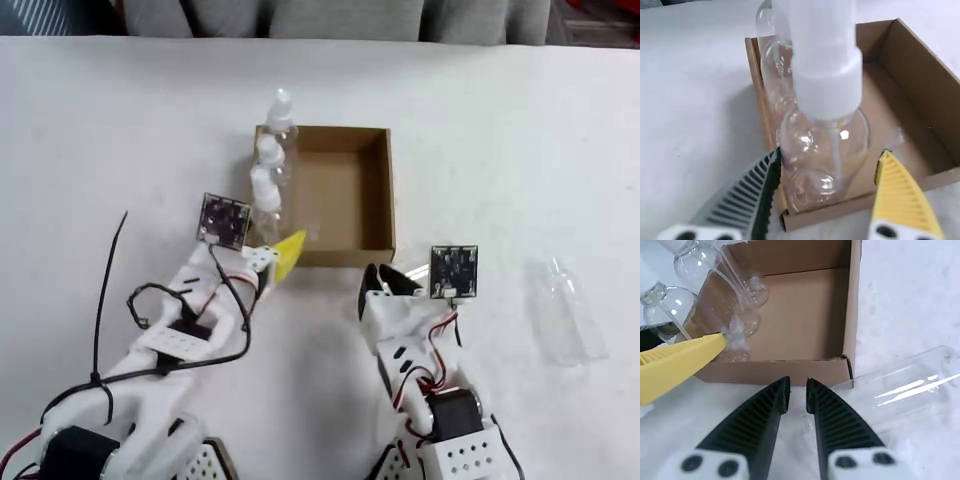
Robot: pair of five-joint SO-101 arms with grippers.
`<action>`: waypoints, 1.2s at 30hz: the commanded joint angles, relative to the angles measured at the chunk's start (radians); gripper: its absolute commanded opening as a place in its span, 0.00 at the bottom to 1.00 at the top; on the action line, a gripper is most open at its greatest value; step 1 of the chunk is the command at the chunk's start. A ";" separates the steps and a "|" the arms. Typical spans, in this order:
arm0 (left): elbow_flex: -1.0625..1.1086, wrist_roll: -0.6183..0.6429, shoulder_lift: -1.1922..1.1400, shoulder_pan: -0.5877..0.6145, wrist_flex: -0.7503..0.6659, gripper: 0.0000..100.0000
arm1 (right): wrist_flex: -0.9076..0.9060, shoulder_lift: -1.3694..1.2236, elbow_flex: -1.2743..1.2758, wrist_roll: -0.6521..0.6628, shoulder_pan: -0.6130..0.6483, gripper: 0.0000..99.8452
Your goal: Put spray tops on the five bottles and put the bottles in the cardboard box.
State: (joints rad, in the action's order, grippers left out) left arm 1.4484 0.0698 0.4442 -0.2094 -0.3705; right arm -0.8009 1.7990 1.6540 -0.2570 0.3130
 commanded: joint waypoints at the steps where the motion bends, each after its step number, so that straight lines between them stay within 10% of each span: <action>1: -0.008 -0.008 -0.002 0.008 0.003 0.29 | -0.008 0.002 -0.021 0.009 -0.010 0.04; 25: 0.003 0.000 0.085 0.018 -0.003 0.30 | -0.001 0.002 -0.008 0.057 -0.010 0.04; 36: 0.014 -0.008 0.452 0.012 0.416 0.30 | -0.001 0.002 -0.008 0.058 -0.008 0.04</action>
State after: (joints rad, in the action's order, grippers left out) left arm 1.4592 0.0683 0.7480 -0.2033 -0.1036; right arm -0.8009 1.7990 1.6540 -0.2110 0.3130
